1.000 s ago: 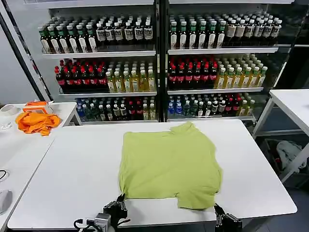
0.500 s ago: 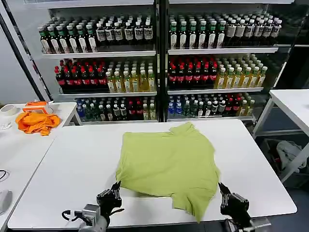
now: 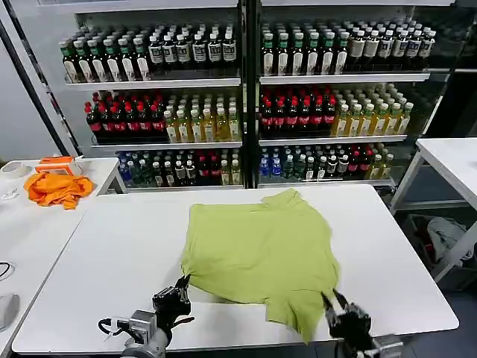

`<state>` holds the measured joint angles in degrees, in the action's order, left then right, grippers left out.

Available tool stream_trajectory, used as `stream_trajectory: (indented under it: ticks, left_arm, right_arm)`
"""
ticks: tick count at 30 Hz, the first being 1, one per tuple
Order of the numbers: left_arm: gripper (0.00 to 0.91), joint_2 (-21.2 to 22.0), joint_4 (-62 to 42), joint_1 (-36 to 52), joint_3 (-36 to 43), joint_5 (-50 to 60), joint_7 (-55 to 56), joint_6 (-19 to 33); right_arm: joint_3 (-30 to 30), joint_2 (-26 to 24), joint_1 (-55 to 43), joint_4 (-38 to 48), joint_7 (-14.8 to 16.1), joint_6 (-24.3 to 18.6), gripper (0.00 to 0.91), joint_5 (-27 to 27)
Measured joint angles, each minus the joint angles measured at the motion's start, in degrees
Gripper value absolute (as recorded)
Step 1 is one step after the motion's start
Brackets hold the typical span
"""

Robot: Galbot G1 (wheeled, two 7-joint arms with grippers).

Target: Fold and organize the clothes.

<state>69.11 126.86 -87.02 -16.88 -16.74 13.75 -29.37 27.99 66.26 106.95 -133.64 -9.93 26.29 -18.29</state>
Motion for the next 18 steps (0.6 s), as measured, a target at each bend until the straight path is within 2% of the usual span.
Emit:
stream_trajectory:
  ticks: [1, 2, 3, 4, 6, 8, 10, 18]
  left_arm:
    - [0.04, 0.0, 0.0, 0.0, 0.1, 0.0, 0.0, 0.0]
    - [0.04, 0.1, 0.0, 0.0, 0.2, 0.0, 0.0, 0.0]
    - [0.04, 0.1, 0.0, 0.0, 0.2, 0.0, 0.0, 0.1]
    - [0.04, 0.1, 0.0, 0.1, 0.3, 0.0, 0.0, 0.1]
    - [0.04, 0.0, -0.1, 0.1, 0.3, 0.0, 0.0, 0.1]
    - [0.04, -0.1, -0.2, 0.2, 0.2, 0.1, -0.1, 0.2]
    - [0.04, -0.2, -0.2, 0.2, 0.1, 0.1, -0.1, 0.2]
    - [0.04, 0.0, -0.3, 0.5, 0.2, 0.0, -0.2, 0.2]
  right_arm:
    - [-0.2, 0.3, 0.2, 0.3, 0.0, -0.1, 0.766, 0.1]
    - [-0.5, 0.6, 0.3, 0.7, -0.1, -0.2, 0.202, 0.2]
    - [-0.8, 0.9, 0.4, 1.1, -0.1, -0.4, 0.101, 0.3]
    - [-1.1, 1.1, 0.4, 1.4, -0.2, -0.6, 0.081, 0.3]
    - [-1.5, 1.4, 0.3, 2.0, -0.2, -0.7, 0.131, 0.4]
    - [-2.0, 1.7, -0.1, 2.5, -0.2, -0.7, 0.131, 0.3]
    - [-2.5, 2.0, -0.7, 2.7, -0.1, -0.6, 0.0, 0.3]
    - [-4.1, 2.7, -2.4, 4.5, 0.3, -0.5, 0.0, 0.3]
